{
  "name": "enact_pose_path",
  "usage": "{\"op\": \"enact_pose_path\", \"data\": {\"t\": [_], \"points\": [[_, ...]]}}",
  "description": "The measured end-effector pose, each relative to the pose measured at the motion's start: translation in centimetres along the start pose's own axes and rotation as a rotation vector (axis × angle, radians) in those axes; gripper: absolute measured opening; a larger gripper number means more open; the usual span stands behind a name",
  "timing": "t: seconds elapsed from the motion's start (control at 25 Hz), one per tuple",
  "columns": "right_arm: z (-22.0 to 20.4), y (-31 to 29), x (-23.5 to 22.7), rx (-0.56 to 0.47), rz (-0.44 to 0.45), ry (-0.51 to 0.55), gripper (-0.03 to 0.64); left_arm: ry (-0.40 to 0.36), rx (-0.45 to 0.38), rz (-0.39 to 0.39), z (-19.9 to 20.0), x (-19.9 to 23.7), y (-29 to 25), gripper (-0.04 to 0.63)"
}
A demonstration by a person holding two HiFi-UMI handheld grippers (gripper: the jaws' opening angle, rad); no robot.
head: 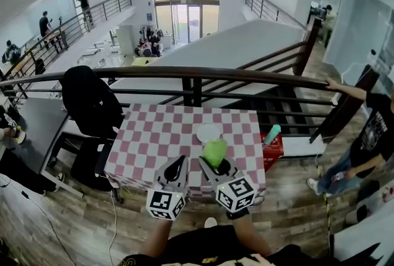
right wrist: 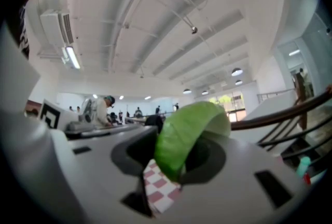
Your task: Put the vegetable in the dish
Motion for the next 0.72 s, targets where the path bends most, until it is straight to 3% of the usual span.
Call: {"op": "enact_pose_path", "data": {"t": [0.24,0.72], "points": [[-1.3,0.3,-5.4,-0.017,-0.02,-0.045,0.144,0.063,0.071,-0.008,-3.0,-1.0,-3.9,0.018],[-10.3,-2.1,-14.5,0.147,-0.107,-0.267,0.14,0.068,0.253,-0.042,-11.4,1.5,-9.7,0.02]]}}
Point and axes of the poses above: the fingertips, and each gripper's own axes: y backward along the fingers, x to its left, z out of its top, the point moved 6 cm from there along y, backward along the fingers, and after that the axes turned 8 degrees about z, right-handed, at the moved point
